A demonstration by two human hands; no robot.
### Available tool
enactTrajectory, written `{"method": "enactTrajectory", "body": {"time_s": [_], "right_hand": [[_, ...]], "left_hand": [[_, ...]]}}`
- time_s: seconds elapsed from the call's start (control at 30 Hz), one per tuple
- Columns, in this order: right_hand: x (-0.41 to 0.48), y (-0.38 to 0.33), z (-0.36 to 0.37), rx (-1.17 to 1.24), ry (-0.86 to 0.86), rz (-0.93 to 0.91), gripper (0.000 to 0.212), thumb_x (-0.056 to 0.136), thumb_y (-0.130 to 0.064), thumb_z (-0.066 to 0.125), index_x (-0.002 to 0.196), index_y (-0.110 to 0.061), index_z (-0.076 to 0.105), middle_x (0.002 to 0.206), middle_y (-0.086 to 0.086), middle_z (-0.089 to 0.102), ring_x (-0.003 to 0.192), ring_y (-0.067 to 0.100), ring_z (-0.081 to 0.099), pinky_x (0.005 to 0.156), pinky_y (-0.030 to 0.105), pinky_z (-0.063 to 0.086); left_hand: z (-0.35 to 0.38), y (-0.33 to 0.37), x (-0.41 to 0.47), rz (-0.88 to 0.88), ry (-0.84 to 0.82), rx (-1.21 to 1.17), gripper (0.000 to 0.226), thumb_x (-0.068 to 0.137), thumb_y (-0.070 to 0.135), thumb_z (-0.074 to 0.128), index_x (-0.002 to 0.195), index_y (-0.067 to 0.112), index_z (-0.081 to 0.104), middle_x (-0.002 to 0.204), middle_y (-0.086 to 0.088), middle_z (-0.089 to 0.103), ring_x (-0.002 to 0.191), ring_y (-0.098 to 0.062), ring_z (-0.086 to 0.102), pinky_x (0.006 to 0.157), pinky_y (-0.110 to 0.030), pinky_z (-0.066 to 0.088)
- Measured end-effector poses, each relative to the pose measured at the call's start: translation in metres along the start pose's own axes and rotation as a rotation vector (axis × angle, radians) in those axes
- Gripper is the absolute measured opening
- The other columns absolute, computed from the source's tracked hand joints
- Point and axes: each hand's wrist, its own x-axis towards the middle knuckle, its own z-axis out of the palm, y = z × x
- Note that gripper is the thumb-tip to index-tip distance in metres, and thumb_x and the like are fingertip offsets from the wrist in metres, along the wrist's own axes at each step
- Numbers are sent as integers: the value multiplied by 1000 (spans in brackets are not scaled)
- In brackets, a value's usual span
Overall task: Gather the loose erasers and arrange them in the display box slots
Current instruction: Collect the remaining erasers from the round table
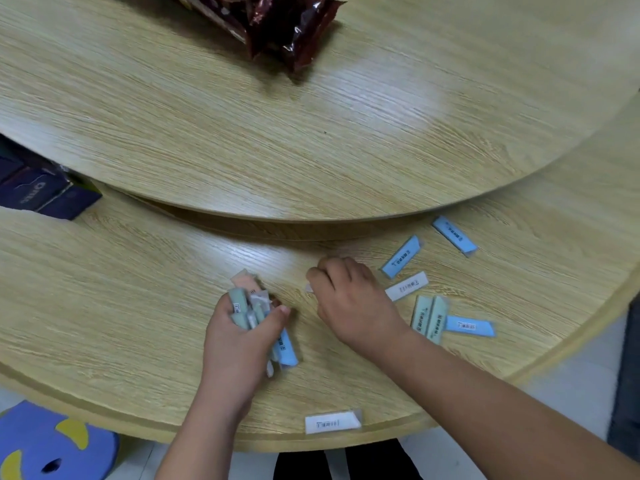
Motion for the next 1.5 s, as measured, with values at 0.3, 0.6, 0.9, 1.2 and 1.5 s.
{"method": "enactTrajectory", "body": {"time_s": [0.3, 0.6, 0.9, 1.2, 1.5], "right_hand": [[-106, 60, -57, 287, 154, 671, 47, 79, -9, 48, 126, -10, 46, 101, 8, 54, 95, 23, 47, 80, 36, 39], [-100, 31, -6, 263, 200, 1017, 46, 85, -16, 42, 130, -8, 46, 117, 13, 46, 112, 33, 42, 102, 59, 32], [-86, 12, 4, 200, 51, 974, 96, 79, -69, 46, 149, -8, 24, 152, 16, 25, 146, 36, 15, 119, 54, 5], [-100, 30, 0, 102, 114, 912, 74, 87, -56, 48, 143, -9, 37, 132, 15, 42, 120, 34, 39, 104, 51, 31], [-85, 16, -4, 123, 69, 999, 91, 80, -68, 42, 150, -12, 25, 141, 13, 36, 130, 33, 32, 108, 51, 27]], "left_hand": [[11, -3, -6, -15, -28, 21, 24, 78, 10, 81, 89, 19, 62, 76, -2, 68, 71, -17, 64, 70, -42, 54], [24, 2, -11, 7, -14, 58, 24, 79, 14, 82, 90, 21, 63, 75, 1, 68, 70, -16, 65, 70, -41, 54], [14, -1, -15, -7, 4, 81, 23, 79, 13, 82, 88, 23, 63, 80, -6, 69, 74, -20, 65, 77, -49, 55], [15, 1, -21, -23, -8, 97, 22, 79, 15, 81, 86, 25, 63, 74, 2, 68, 68, -13, 64, 71, -42, 54], [21, 0, -24, -43, -16, 123, 23, 79, 19, 82, 87, 28, 63, 80, -3, 69, 74, -19, 66, 75, -46, 56]]}}
